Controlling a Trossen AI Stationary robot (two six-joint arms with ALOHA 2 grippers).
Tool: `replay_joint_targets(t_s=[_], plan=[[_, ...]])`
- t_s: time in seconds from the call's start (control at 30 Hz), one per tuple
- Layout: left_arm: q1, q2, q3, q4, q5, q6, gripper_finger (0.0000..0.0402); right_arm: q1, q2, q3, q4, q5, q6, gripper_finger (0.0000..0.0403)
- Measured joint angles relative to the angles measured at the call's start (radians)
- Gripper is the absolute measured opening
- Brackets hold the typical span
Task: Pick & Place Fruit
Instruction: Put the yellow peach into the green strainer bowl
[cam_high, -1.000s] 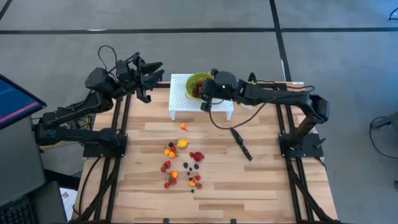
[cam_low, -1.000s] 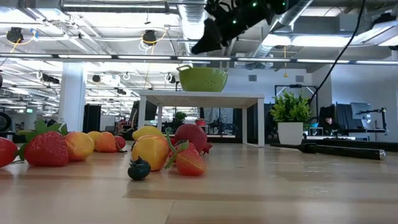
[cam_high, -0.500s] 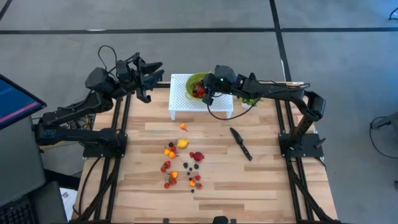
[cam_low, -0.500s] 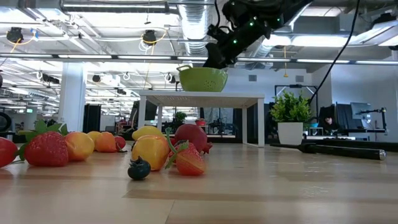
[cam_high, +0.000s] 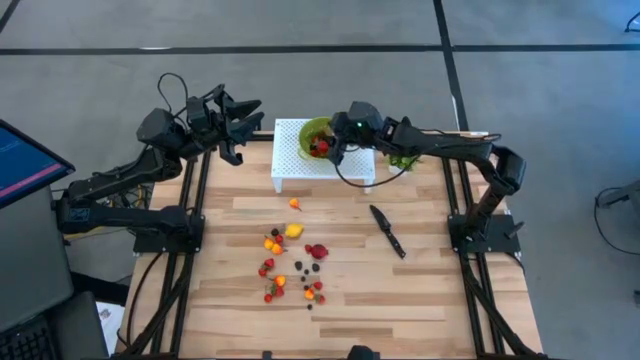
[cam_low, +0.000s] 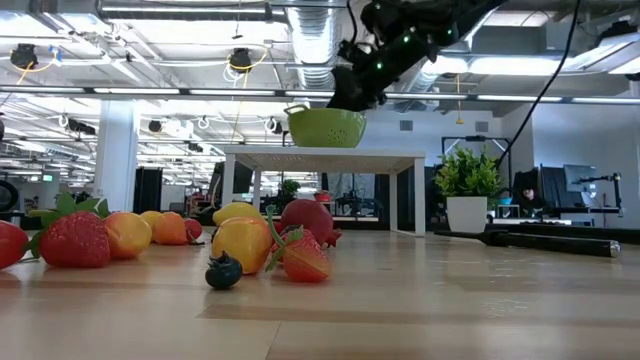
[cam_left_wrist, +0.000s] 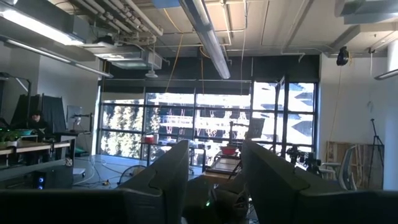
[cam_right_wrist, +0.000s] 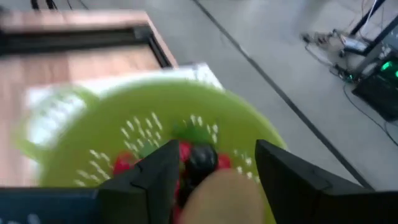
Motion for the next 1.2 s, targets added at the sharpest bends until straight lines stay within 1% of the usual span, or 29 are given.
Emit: replay_joint_targets(t_s=[0.13, 0.2, 0.27, 0.4, 0.5, 0.6, 0.67, 0.73, 0.93, 1.1, 1.2], plan=[[0.0, 0.0, 0.0, 0.0, 0.0, 0.0, 0.0142, 0.028, -0.058, 0.001, 0.032, -0.013, 0.042, 0.0213], [0.0, 0.0, 0.0, 0.0, 0.0, 0.0, 0.0142, 0.053, -0.092, 0.001, 0.028, -0.029, 0.042, 0.0209], [0.0, 0.0, 0.0, 0.0, 0.0, 0.0, 0.0142, 0.082, -0.137, 0.001, -0.002, -0.058, 0.043, 0.0196], [0.0, 0.0, 0.0, 0.0, 0.0, 0.0, 0.0142, 0.142, -0.233, 0.001, -0.143, -0.085, 0.043, 0.0149], [0.0, 0.0, 0.0, 0.0, 0.0, 0.0, 0.0142, 0.177, -0.294, 0.001, -0.292, -0.084, 0.051, 0.0102], [0.0, 0.0, 0.0, 0.0, 0.0, 0.0, 0.0142, 0.208, -0.35, -0.004, -0.418, -0.084, 0.096, 0.0054], [0.0, 0.0, 0.0, 0.0, 0.0, 0.0, 0.0142, 0.231, -0.389, -0.031, -0.447, -0.084, 0.125, 0.0023], [0.0, 0.0, 0.0, 0.0, 0.0, 0.0, 0.0142, 0.254, -0.437, -0.077, -0.457, -0.084, 0.146, 0.0006], [0.0, 0.0, 0.0, 0.0, 0.0, 0.0, 0.0142, 0.325, -0.598, -0.239, -0.409, -0.08, 0.213, 0.0018], [0.0, 0.0, 0.0, 0.0, 0.0, 0.0, 0.0142, 0.357, -0.746, -0.367, -0.361, -0.036, 0.237, 0.0002], [0.0, 0.0, 0.0, 0.0, 0.0, 0.0, 0.0142, 0.357, -0.838, -0.424, -0.355, -0.027, 0.237, 0.0006]])
